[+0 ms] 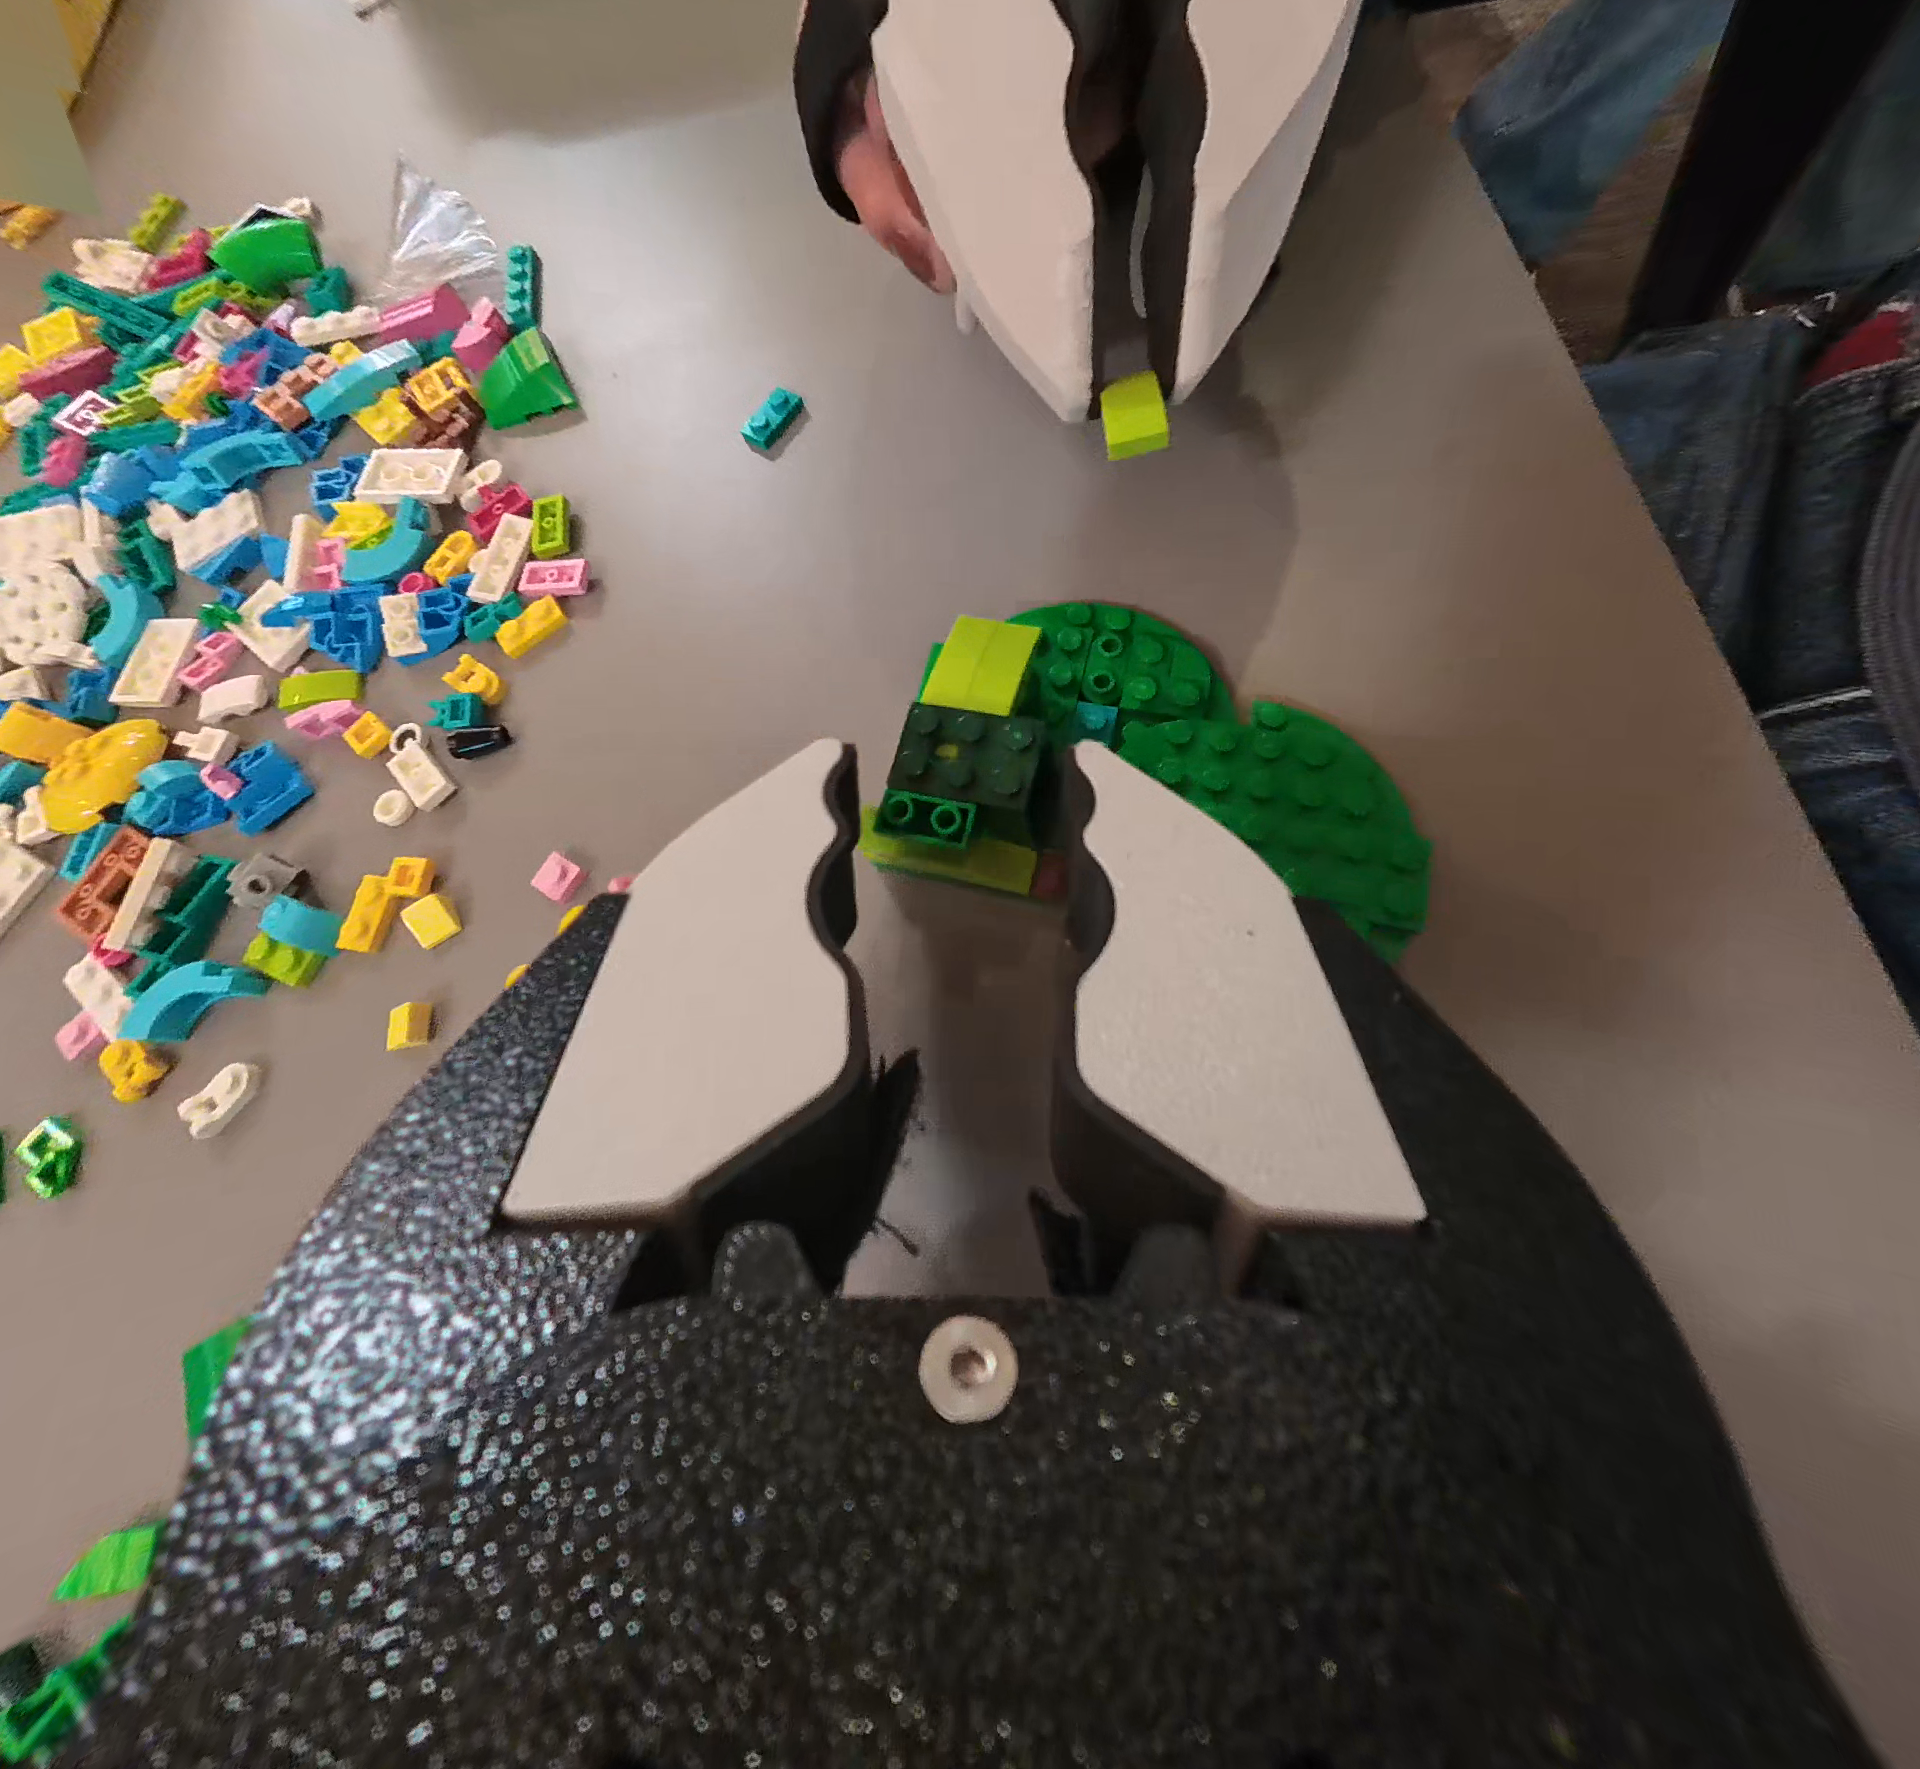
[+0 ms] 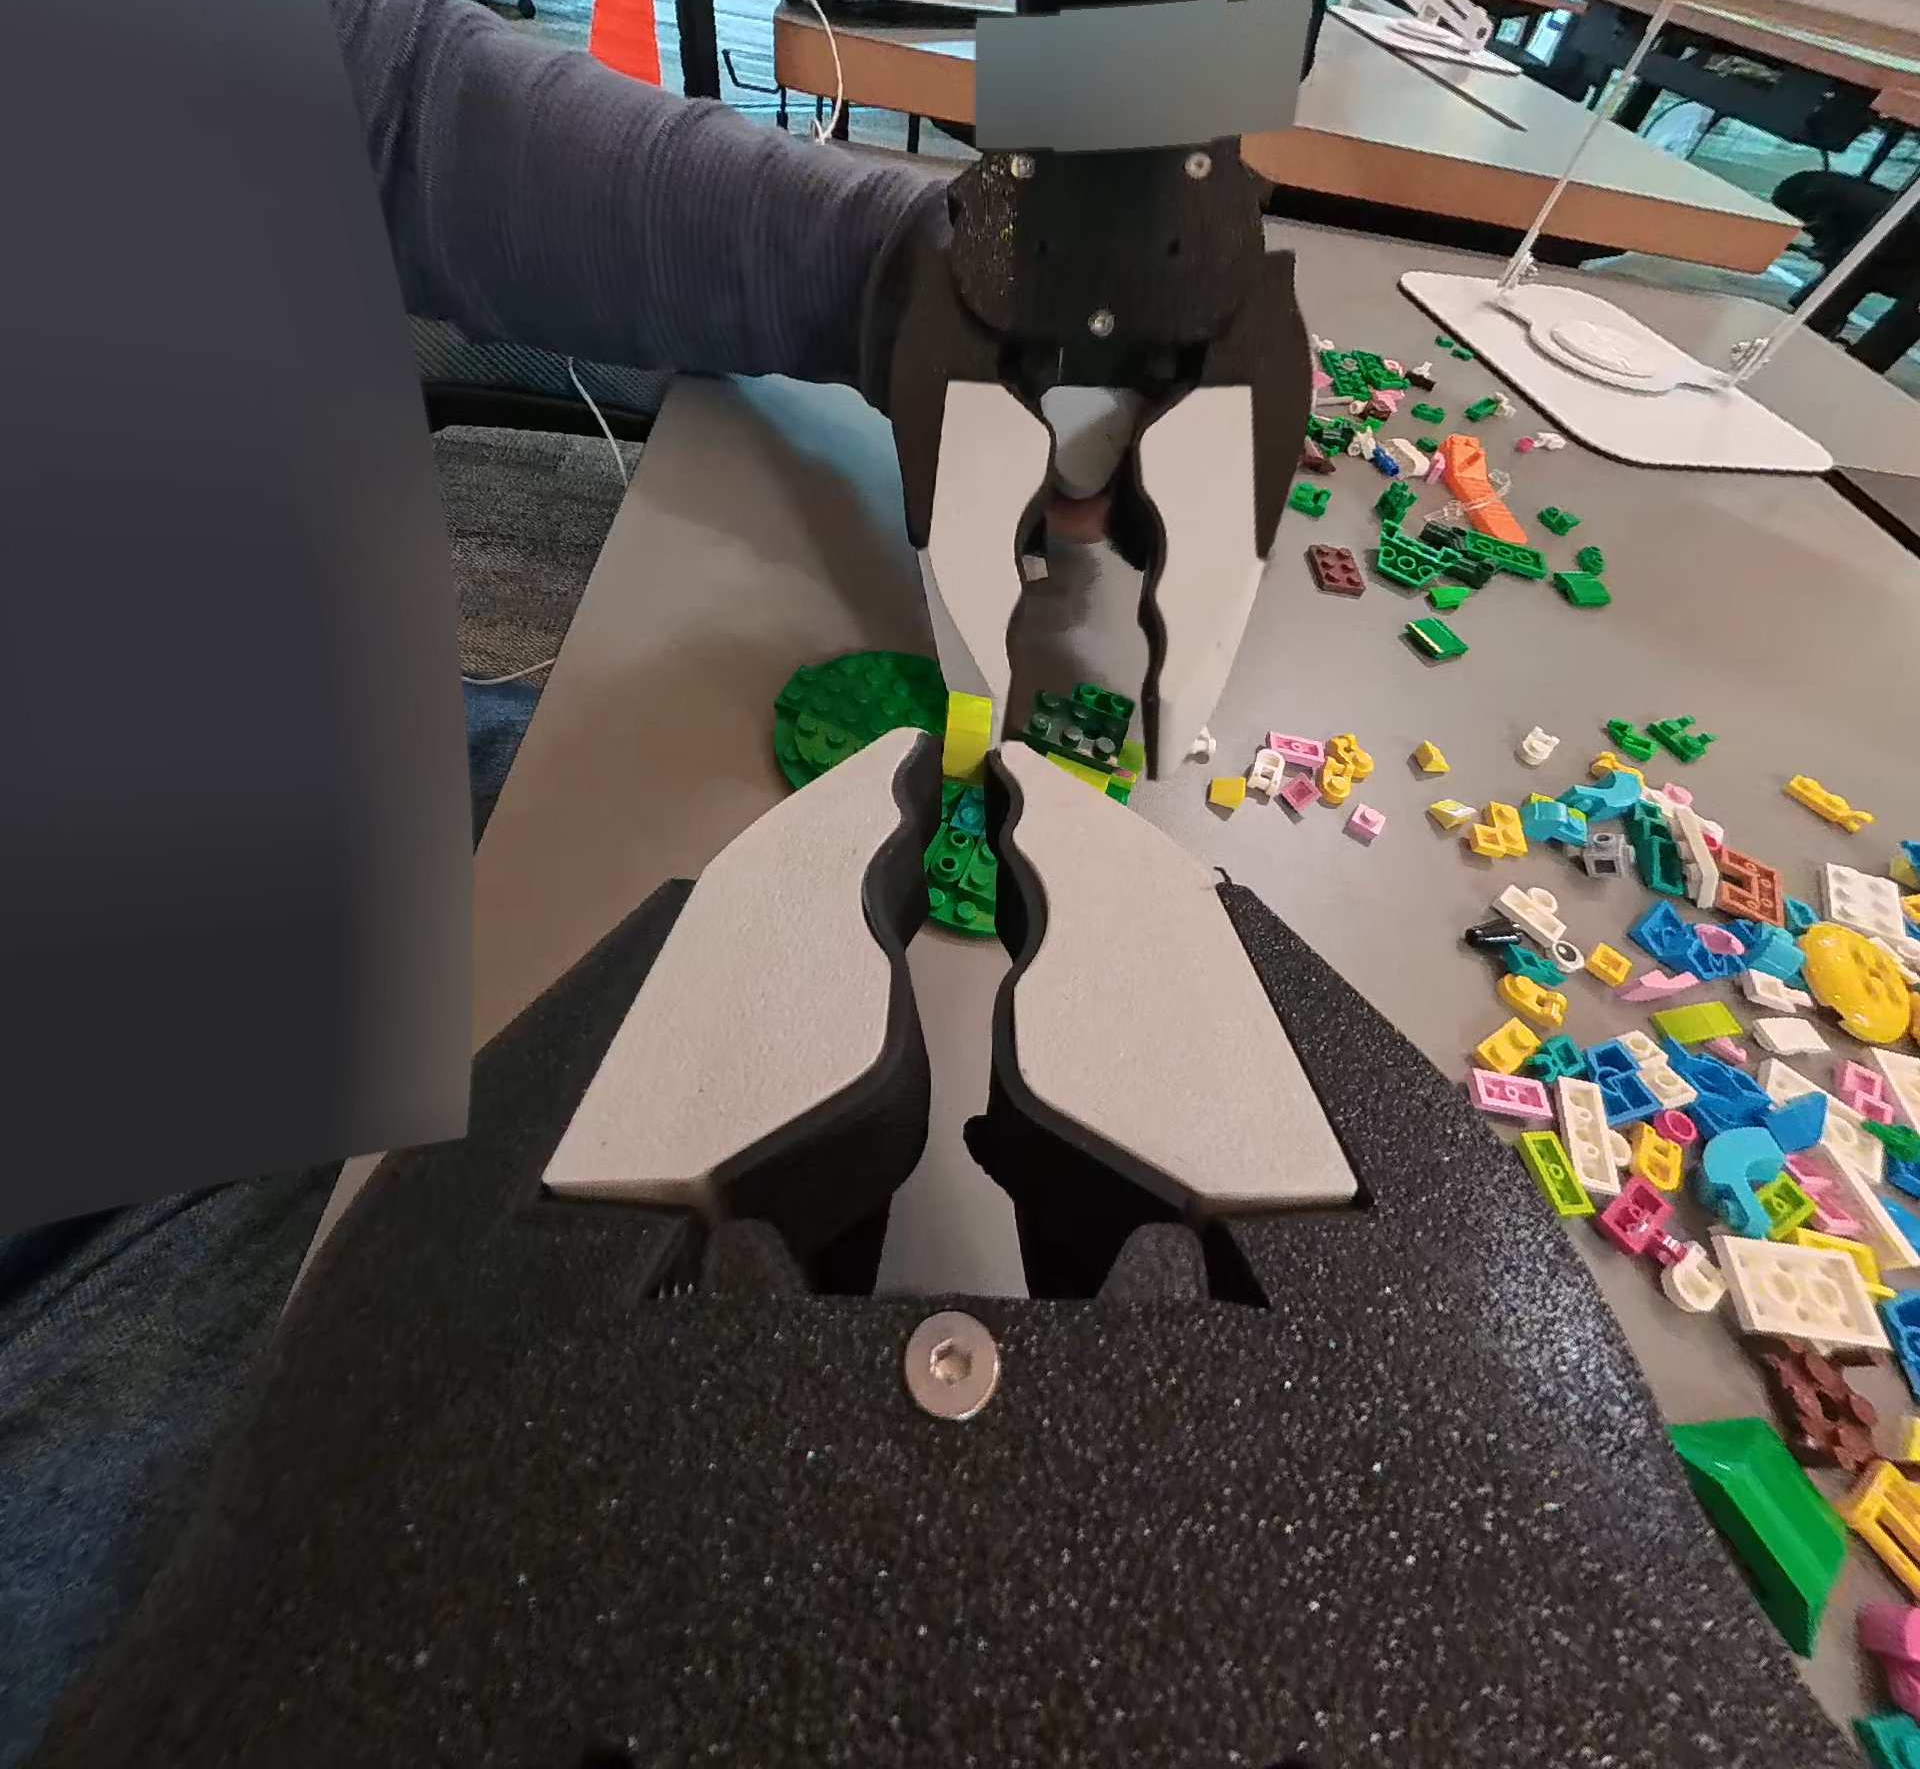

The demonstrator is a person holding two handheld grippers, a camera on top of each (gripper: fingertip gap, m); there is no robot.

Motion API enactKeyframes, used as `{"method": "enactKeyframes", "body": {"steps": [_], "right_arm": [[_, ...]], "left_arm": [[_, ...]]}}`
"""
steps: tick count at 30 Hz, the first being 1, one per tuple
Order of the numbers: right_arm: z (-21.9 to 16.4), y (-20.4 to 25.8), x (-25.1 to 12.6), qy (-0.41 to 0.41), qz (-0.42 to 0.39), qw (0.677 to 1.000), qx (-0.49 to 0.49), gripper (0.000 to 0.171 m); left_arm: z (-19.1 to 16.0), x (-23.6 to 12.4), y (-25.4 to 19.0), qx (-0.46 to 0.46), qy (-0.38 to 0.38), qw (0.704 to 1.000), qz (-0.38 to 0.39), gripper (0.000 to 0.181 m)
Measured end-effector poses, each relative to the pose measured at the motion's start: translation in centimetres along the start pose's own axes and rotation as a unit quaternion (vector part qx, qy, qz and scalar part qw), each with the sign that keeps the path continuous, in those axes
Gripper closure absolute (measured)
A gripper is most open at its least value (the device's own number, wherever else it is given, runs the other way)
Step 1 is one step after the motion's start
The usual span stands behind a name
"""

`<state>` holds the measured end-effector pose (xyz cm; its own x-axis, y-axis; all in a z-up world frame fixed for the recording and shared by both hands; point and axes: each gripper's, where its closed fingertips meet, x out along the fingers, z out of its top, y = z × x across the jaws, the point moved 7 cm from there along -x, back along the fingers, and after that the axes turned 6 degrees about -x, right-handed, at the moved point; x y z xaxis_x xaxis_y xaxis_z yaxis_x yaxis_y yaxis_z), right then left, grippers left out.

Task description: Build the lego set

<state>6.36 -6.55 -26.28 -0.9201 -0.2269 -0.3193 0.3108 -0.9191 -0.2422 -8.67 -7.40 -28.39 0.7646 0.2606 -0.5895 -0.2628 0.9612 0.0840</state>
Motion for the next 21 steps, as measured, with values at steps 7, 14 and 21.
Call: {"method": "enactKeyframes", "body": {"steps": [7, 14, 21], "right_arm": [[-0.03, -0.02, -0.09, -0.002, 0.002, 1.000, 0.001, 0.164], [-0.13, -0.04, -0.08, 0.004, -0.006, 1.000, -0.003, 0.164], [-0.21, -0.11, 0.05, 0.010, -0.012, 1.000, -0.001, 0.164]], "left_arm": [[0.02, 0.13, 0.06, -0.001, 0.001, 1.000, -0.008, 0.150], [-0.30, -0.17, 0.60, -0.040, -0.013, 0.999, 0.025, 0.154], [-0.33, -0.35, 0.73, -0.068, -0.015, 0.997, 0.034, 0.155]]}}
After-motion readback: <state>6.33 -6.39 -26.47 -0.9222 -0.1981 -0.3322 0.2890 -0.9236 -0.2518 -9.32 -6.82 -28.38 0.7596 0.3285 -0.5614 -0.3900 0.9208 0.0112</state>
